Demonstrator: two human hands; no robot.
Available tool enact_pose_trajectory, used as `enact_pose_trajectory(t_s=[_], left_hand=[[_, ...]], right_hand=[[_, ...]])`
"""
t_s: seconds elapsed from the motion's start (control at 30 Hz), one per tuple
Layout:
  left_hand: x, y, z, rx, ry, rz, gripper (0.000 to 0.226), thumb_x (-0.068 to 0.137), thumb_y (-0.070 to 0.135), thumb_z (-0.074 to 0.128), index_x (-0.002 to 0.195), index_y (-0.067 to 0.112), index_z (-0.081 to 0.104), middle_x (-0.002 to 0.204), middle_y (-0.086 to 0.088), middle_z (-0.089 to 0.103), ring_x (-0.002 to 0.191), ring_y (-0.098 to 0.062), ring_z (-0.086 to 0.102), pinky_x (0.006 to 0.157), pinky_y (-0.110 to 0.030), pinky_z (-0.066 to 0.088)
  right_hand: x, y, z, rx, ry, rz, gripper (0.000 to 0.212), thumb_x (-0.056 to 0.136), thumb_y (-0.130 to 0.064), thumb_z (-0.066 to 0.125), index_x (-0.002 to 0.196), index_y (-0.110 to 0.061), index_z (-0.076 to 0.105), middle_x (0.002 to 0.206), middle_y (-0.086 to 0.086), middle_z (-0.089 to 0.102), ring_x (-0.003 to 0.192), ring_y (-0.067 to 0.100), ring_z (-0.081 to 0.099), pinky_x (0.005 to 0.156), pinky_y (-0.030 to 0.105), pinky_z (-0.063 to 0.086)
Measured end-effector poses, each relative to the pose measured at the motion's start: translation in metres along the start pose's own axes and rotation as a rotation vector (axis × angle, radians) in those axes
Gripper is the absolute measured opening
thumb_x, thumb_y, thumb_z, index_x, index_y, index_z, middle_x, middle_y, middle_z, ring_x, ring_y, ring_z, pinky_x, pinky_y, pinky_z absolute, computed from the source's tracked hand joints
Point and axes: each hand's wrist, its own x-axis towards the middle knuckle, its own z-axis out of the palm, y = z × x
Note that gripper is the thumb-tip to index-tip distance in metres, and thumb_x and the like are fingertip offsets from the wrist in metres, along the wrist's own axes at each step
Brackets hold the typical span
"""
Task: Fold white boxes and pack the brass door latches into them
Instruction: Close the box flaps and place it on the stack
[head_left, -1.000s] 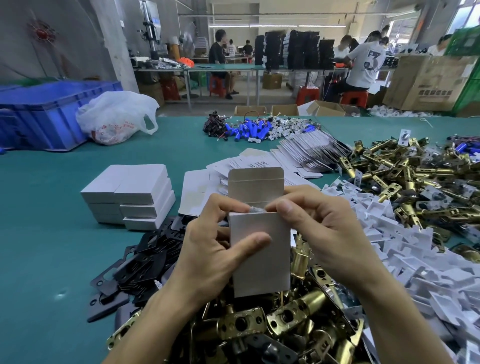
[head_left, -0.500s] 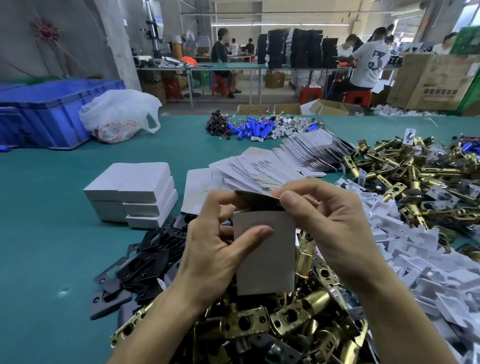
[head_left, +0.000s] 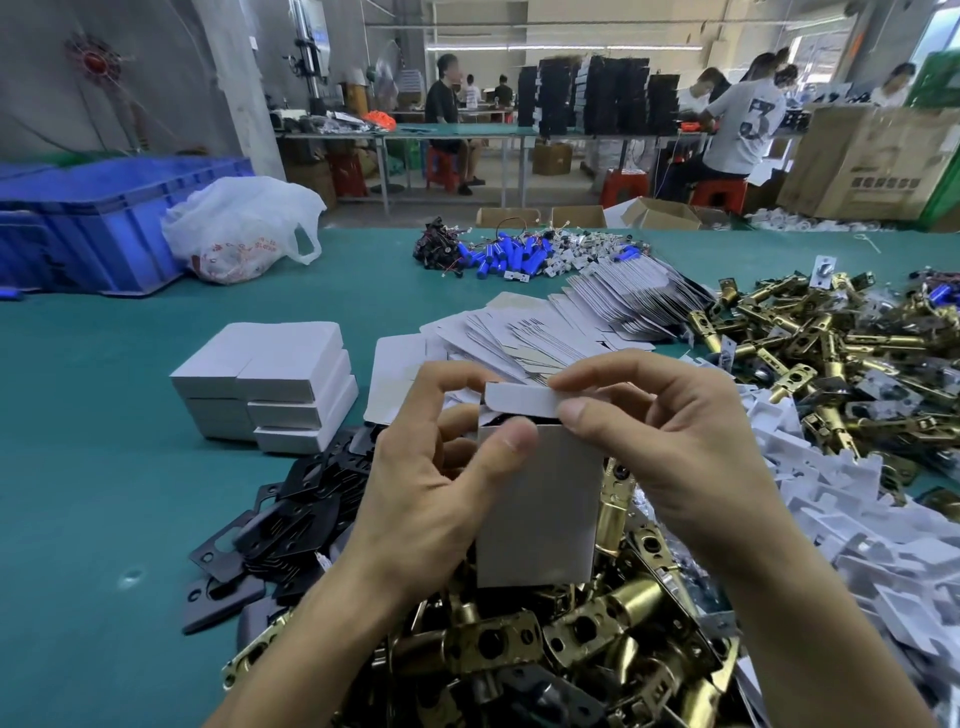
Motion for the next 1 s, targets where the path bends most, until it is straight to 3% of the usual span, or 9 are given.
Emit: enact_pose_trajectory(t_s=[0.1, 0.17, 0.23, 0.4, 0.57, 0.73, 0.8, 0.87, 1.0], left_hand=[[0.003, 0.004, -0.001, 0.005, 0.072, -0.001, 0.014, 0.088, 0.048, 0.06, 0.089, 0.035, 0.059, 0.061, -0.011, 0.055, 0.052, -0.028, 0.041, 0.046, -0.039, 0.036], [0.004, 0.006, -0.002, -0.002, 0.096, 0.015, 0.013, 0.091, 0.039, 0.064, 0.085, 0.028, 0.06, 0.062, -0.001, 0.059, 0.053, -0.01, 0.048, 0.048, -0.027, 0.039], [0.004, 0.007, -0.001, 0.007, 0.094, 0.029, 0.008, 0.094, 0.032, 0.063, 0.087, 0.028, 0.061, 0.066, 0.0, 0.063, 0.056, -0.005, 0.054, 0.051, -0.022, 0.044], [0.004, 0.007, 0.0, 0.018, 0.114, 0.015, 0.011, 0.095, 0.03, 0.058, 0.092, 0.032, 0.068, 0.08, -0.01, 0.072, 0.063, -0.015, 0.063, 0.052, -0.043, 0.054], [0.004, 0.006, -0.002, 0.032, 0.09, 0.05, 0.011, 0.092, 0.038, 0.058, 0.091, 0.035, 0.069, 0.094, -0.014, 0.074, 0.079, -0.039, 0.068, 0.061, -0.059, 0.055], [0.003, 0.001, -0.003, 0.029, 0.11, 0.08, 0.017, 0.094, 0.042, 0.053, 0.09, 0.035, 0.068, 0.094, -0.012, 0.074, 0.076, -0.044, 0.062, 0.054, -0.061, 0.051], [0.002, 0.0, -0.004, -0.004, 0.076, 0.097, 0.008, 0.091, 0.043, 0.062, 0.092, 0.038, 0.068, 0.097, -0.013, 0.073, 0.072, -0.04, 0.065, 0.053, -0.057, 0.052], [0.001, -0.002, -0.006, -0.026, 0.024, 0.086, 0.022, 0.079, 0.04, 0.079, 0.097, 0.043, 0.066, 0.106, -0.007, 0.075, 0.077, -0.029, 0.075, 0.056, -0.049, 0.061], [0.001, -0.007, -0.009, 0.008, 0.016, 0.088, 0.03, 0.072, 0.031, 0.083, 0.095, 0.043, 0.068, 0.113, -0.001, 0.075, 0.084, -0.029, 0.077, 0.059, -0.049, 0.063]], right_hand=[[-0.001, -0.003, 0.002, -0.004, -0.021, 0.001, 0.014, 0.074, -0.017, 0.072, 0.085, -0.023, 0.078, 0.079, 0.007, 0.073, 0.074, 0.016, 0.064, 0.068, 0.024, 0.05], [-0.002, -0.004, 0.003, -0.023, -0.017, 0.0, 0.013, 0.074, -0.018, 0.072, 0.085, -0.023, 0.077, 0.081, 0.005, 0.074, 0.076, 0.022, 0.066, 0.068, 0.027, 0.053], [-0.002, -0.004, 0.003, -0.042, -0.006, -0.004, 0.013, 0.075, -0.019, 0.073, 0.086, -0.023, 0.076, 0.083, 0.003, 0.074, 0.079, 0.022, 0.068, 0.069, 0.034, 0.054], [-0.002, -0.002, 0.002, -0.037, 0.034, -0.012, 0.014, 0.075, -0.015, 0.083, 0.082, -0.015, 0.071, 0.086, 0.006, 0.074, 0.082, 0.03, 0.07, 0.073, 0.049, 0.057], [0.0, -0.001, -0.005, 0.001, -0.015, -0.023, 0.023, 0.067, -0.025, 0.084, 0.082, -0.012, 0.074, 0.089, 0.011, 0.075, 0.088, 0.035, 0.071, 0.083, 0.059, 0.056], [0.001, 0.004, -0.005, -0.073, -0.075, -0.034, 0.02, 0.074, -0.031, 0.075, 0.089, -0.018, 0.078, 0.091, 0.004, 0.076, 0.09, 0.029, 0.07, 0.086, 0.049, 0.058], [0.001, 0.005, -0.009, -0.089, -0.115, -0.041, 0.022, 0.074, -0.032, 0.076, 0.093, -0.02, 0.078, 0.094, 0.002, 0.076, 0.091, 0.021, 0.071, 0.081, 0.037, 0.06], [0.0, 0.005, -0.013, -0.052, -0.185, -0.018, 0.026, 0.071, -0.03, 0.079, 0.095, -0.021, 0.077, 0.098, 0.001, 0.075, 0.09, 0.015, 0.072, 0.076, 0.028, 0.058], [0.0, 0.009, -0.016, -0.018, -0.232, -0.013, 0.024, 0.071, -0.019, 0.078, 0.095, -0.023, 0.077, 0.105, -0.004, 0.074, 0.09, 0.015, 0.072, 0.075, 0.025, 0.057]])
